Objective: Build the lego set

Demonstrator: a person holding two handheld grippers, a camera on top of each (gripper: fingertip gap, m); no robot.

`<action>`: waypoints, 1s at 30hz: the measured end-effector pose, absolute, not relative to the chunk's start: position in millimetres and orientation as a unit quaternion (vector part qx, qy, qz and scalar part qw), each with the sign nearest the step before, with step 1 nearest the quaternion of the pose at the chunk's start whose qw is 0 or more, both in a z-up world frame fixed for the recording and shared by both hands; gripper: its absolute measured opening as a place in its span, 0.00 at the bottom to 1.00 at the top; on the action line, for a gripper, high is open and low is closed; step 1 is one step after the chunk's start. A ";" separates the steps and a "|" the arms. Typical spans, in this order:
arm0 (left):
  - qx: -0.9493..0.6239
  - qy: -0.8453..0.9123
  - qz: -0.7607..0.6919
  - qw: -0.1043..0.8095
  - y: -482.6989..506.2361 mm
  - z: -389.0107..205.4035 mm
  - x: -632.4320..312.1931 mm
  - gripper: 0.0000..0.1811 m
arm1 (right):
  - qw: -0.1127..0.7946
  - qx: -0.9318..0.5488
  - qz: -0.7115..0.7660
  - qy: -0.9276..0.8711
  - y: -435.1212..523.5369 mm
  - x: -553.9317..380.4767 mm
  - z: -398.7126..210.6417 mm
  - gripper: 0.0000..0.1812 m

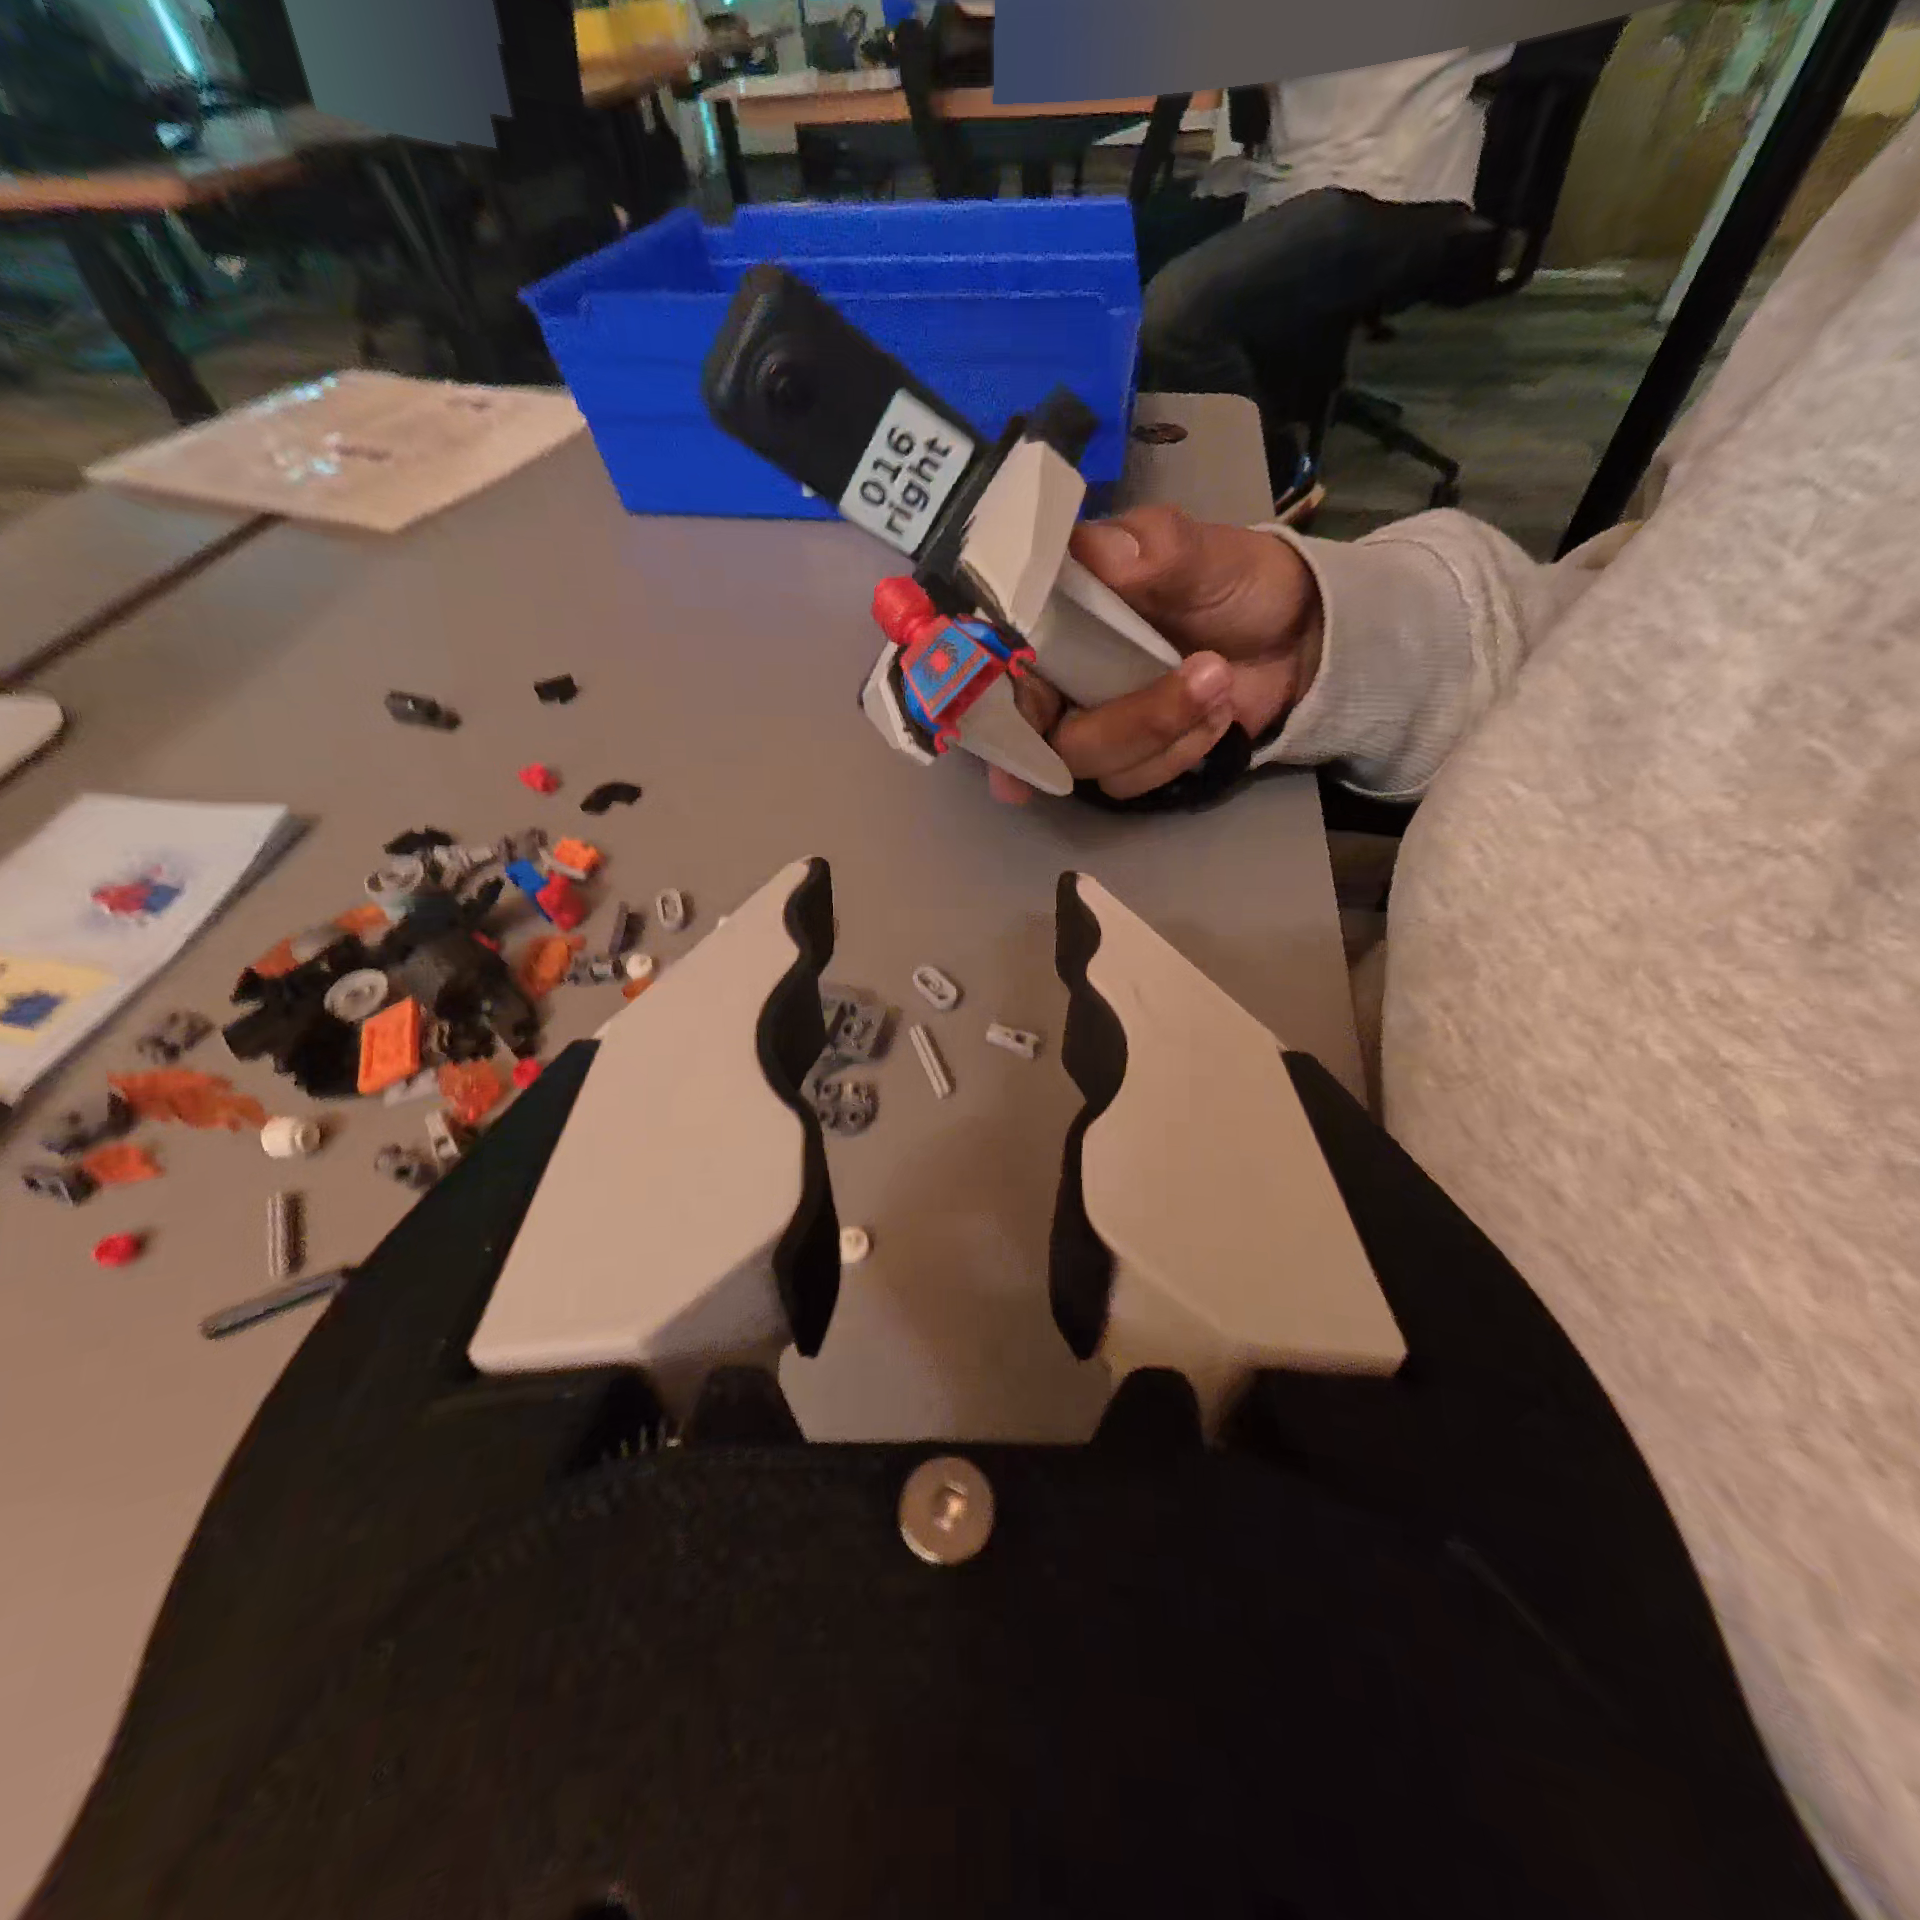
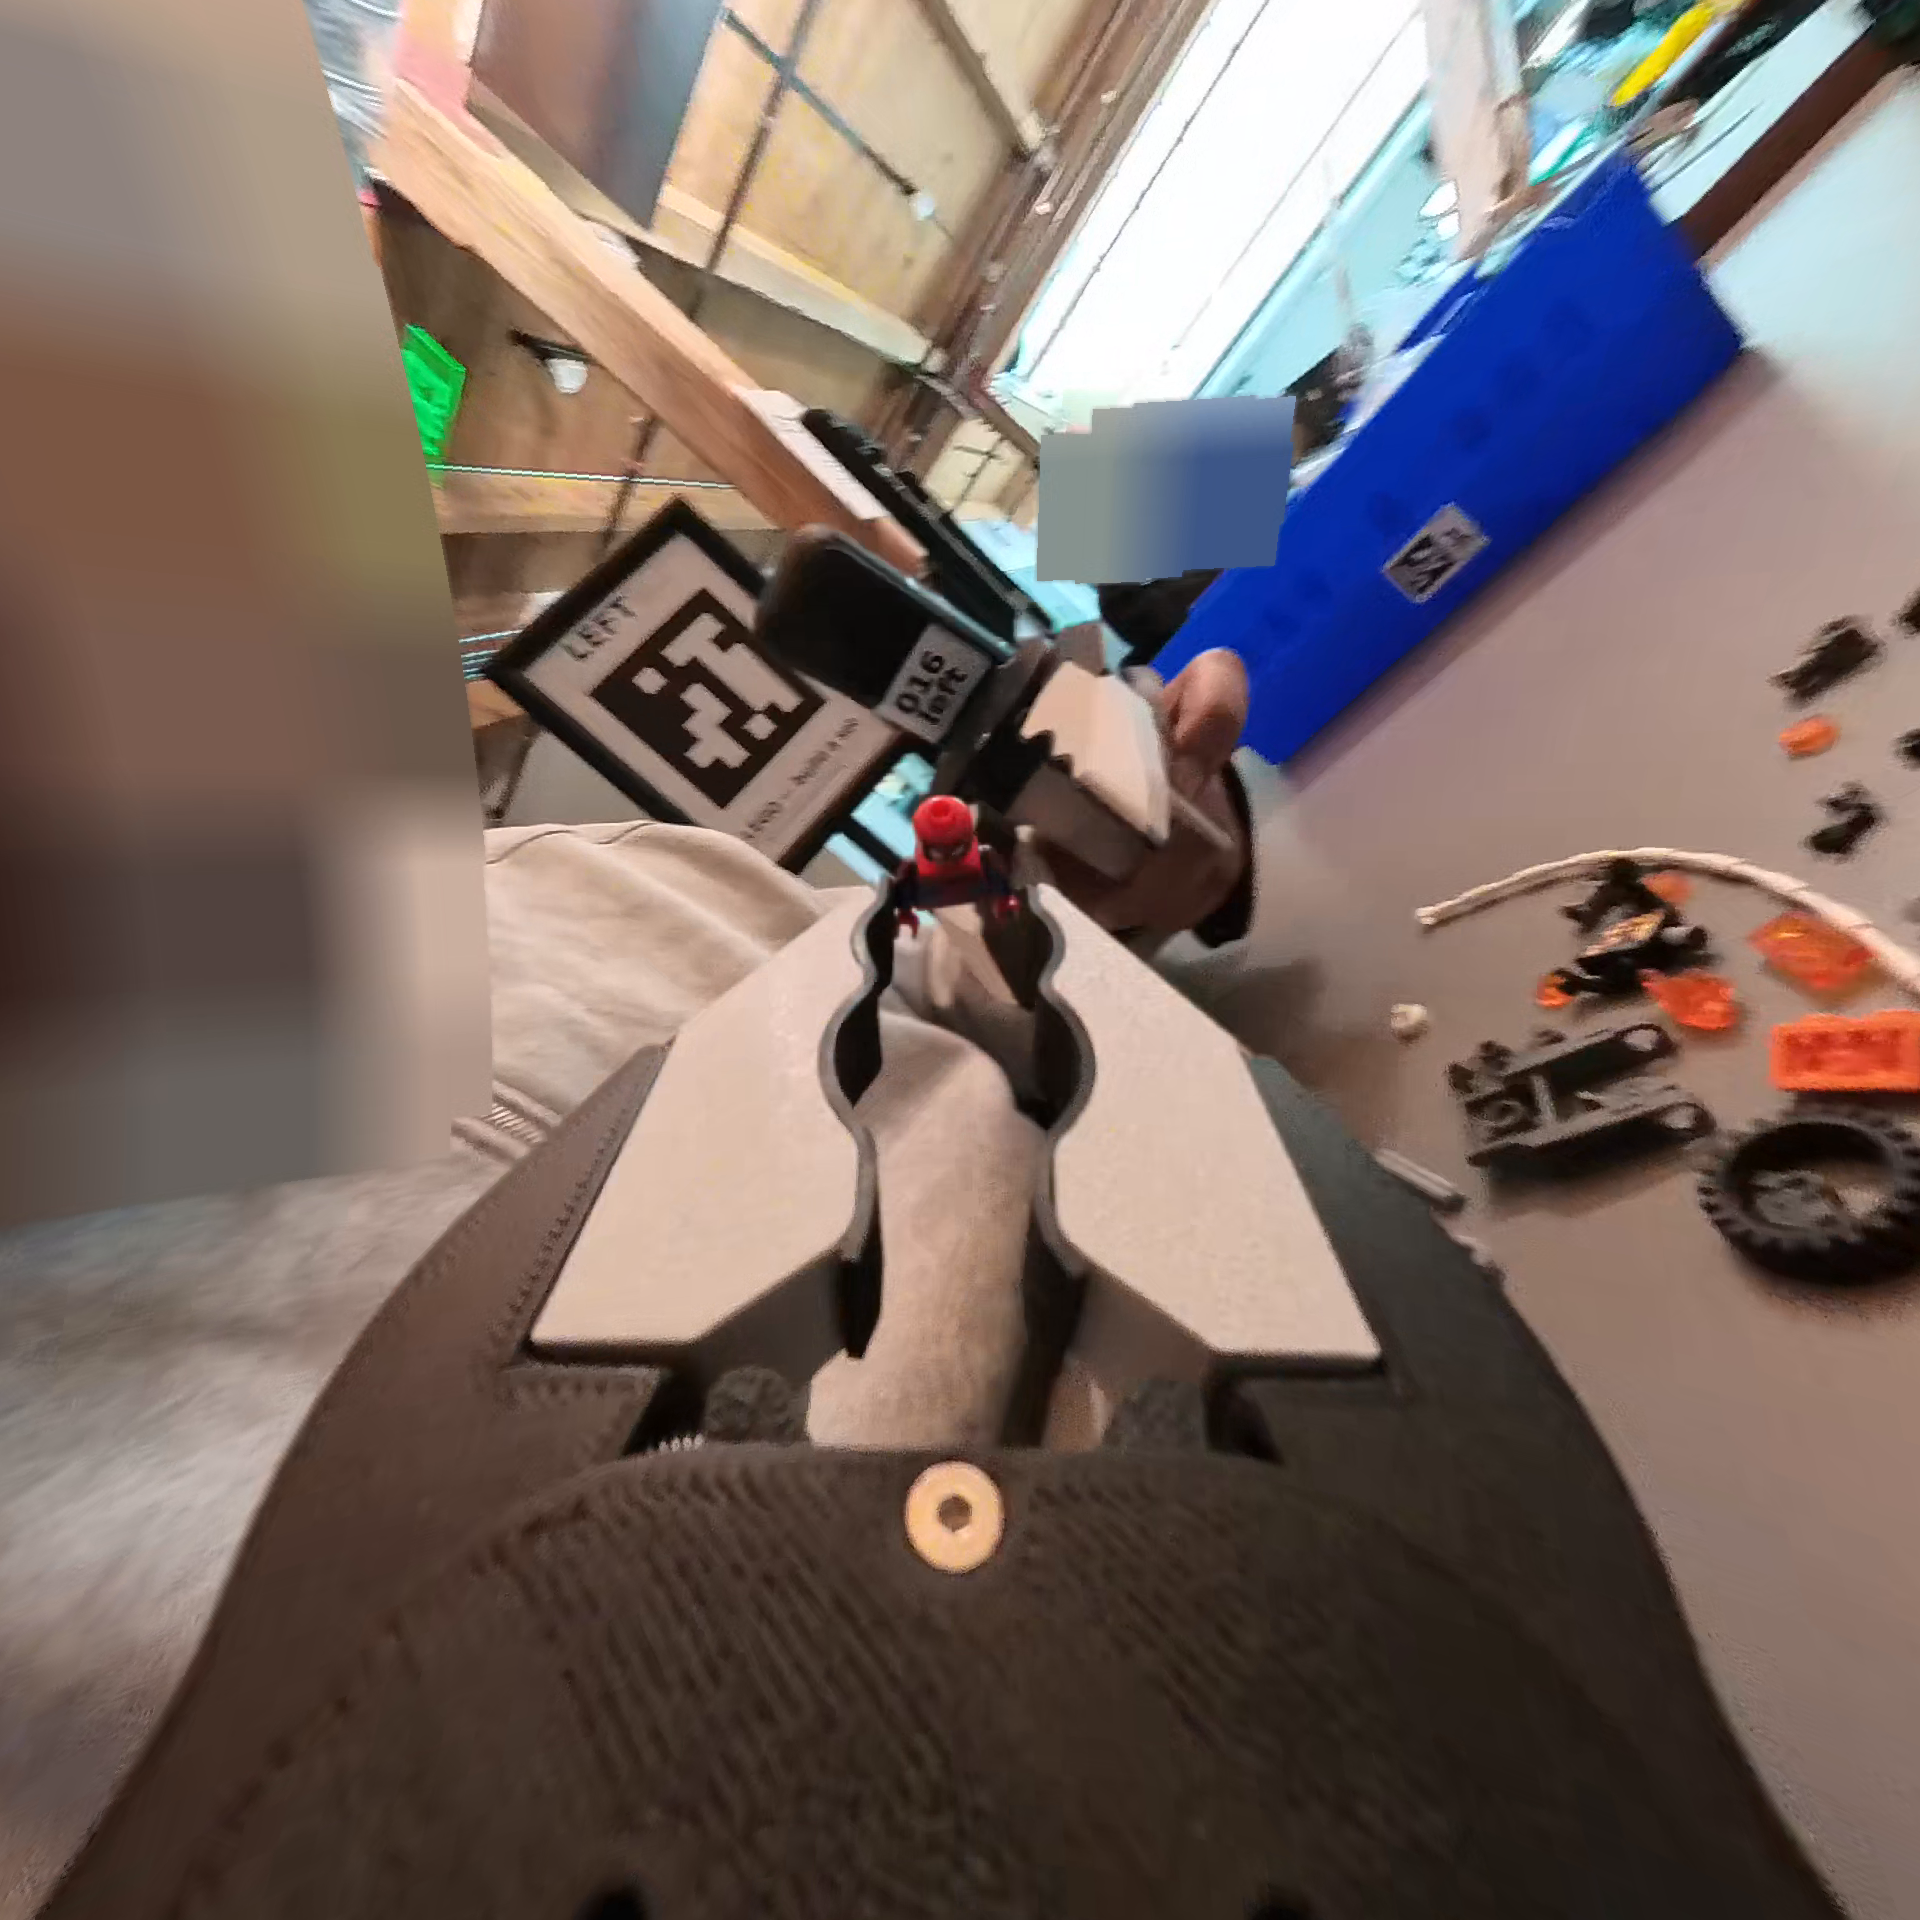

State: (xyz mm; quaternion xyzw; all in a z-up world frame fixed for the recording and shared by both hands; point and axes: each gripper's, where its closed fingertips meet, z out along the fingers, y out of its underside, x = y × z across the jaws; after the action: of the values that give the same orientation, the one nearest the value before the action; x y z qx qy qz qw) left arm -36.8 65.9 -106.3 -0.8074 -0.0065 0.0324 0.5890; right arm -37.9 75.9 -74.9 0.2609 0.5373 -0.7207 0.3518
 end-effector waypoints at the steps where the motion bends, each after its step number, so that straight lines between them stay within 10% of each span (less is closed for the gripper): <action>1: -0.809 0.008 0.042 0.587 69.4 -106.3 -35.5 0.24 | 0.371 0.250 -0.720 0.530 76.5 -33.6 -72.0 0.12; 30: -0.788 0.112 0.012 0.606 85.4 -82.8 0.2 0.17 | 0.510 0.222 -0.640 0.530 57.4 2.6 -77.6 0.13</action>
State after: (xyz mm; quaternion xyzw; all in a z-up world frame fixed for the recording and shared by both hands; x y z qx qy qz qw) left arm 0.2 85.4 -82.8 -0.7875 0.1124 0.0117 0.6058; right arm 2.6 57.4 -77.6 0.2222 0.5305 -0.6399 0.5097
